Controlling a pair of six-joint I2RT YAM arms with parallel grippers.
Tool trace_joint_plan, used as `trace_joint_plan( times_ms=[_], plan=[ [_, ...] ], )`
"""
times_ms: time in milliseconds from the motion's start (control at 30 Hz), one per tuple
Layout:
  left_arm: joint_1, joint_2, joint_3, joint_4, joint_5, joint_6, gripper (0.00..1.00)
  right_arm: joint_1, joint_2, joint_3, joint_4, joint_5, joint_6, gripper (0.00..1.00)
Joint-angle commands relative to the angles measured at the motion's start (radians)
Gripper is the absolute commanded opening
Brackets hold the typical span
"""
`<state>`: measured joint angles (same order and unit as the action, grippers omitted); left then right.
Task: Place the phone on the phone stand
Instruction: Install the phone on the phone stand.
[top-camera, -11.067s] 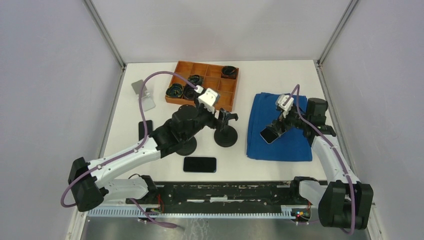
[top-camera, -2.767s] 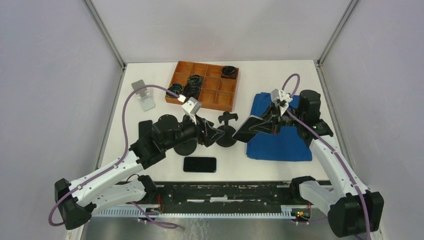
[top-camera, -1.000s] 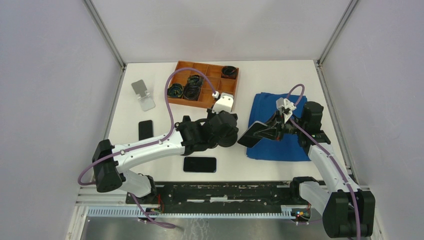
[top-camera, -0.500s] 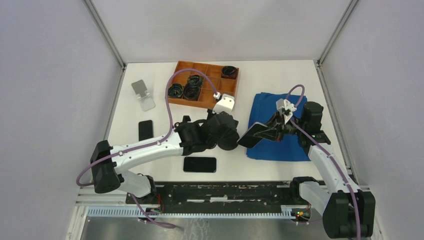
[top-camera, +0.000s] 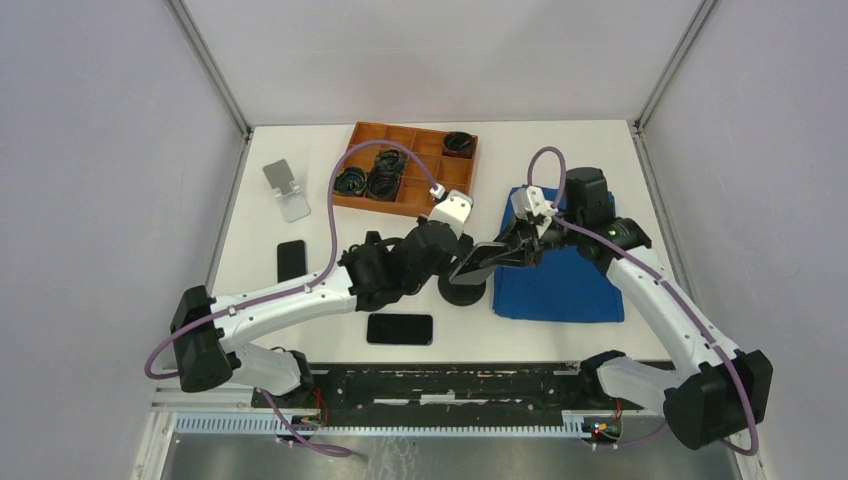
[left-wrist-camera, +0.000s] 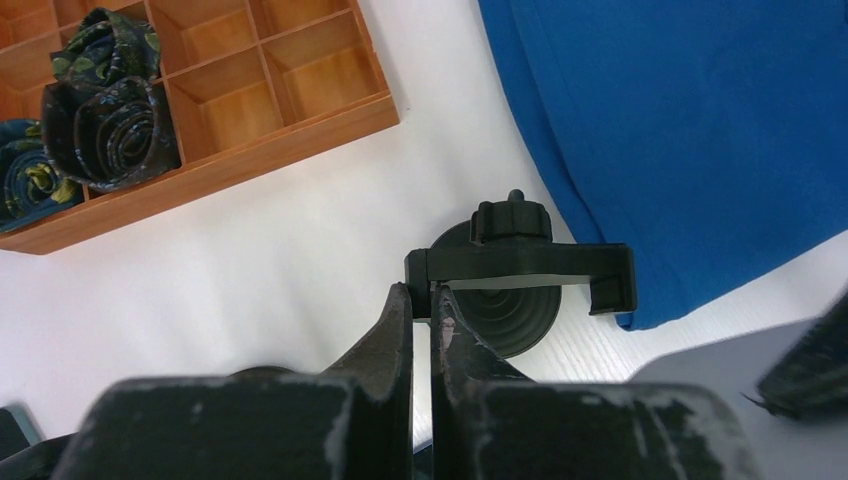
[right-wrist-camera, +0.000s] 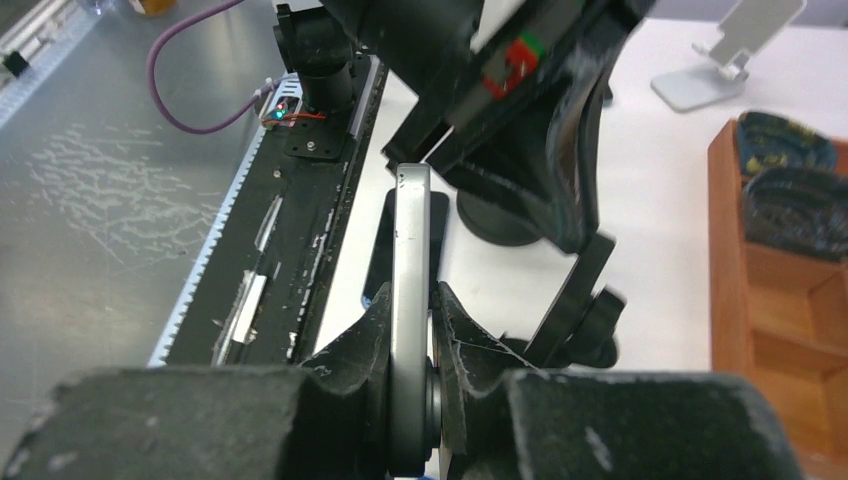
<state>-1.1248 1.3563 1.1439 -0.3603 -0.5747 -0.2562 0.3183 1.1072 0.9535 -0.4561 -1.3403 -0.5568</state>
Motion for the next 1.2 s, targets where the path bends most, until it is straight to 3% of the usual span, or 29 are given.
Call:
trace_joint_plan(
  times_ms=[0, 167, 633, 733, 900, 1167],
  plan=[
    [0.001, -0.038, 0.001, 0.074, 0.055, 0.024, 0.02, 0.027, 0.065, 0.088, -0.061, 0.029, -0.104, 0.00],
    [0.001, -0.048, -0.003, 0.080, 0.074, 0.023, 0.02, 0.082, 0.081, 0.076, 0.145, 0.087, 0.046, 0.00],
    [0.000, -0.078, -0.029, 0.104, 0.133, 0.025, 0.02, 0.165, 0.115, 0.073, 0.166, 0.134, -0.032, 0.00],
    [0.001, -0.081, -0.032, 0.104, 0.137, 0.027, 0.02, 0.165, 0.104, 0.074, 0.104, 0.053, -0.136, 0.00],
    [0.001, -0.098, -0.052, 0.114, 0.156, 0.033, 0.02, 0.164, 0.076, 0.106, -0.150, -0.013, -0.416, 0.00],
    [0.002, -0.116, -0.059, 0.113, 0.200, 0.042, 0.02, 0.188, 0.054, 0.092, -0.124, 0.027, -0.411, 0.00]
  ],
)
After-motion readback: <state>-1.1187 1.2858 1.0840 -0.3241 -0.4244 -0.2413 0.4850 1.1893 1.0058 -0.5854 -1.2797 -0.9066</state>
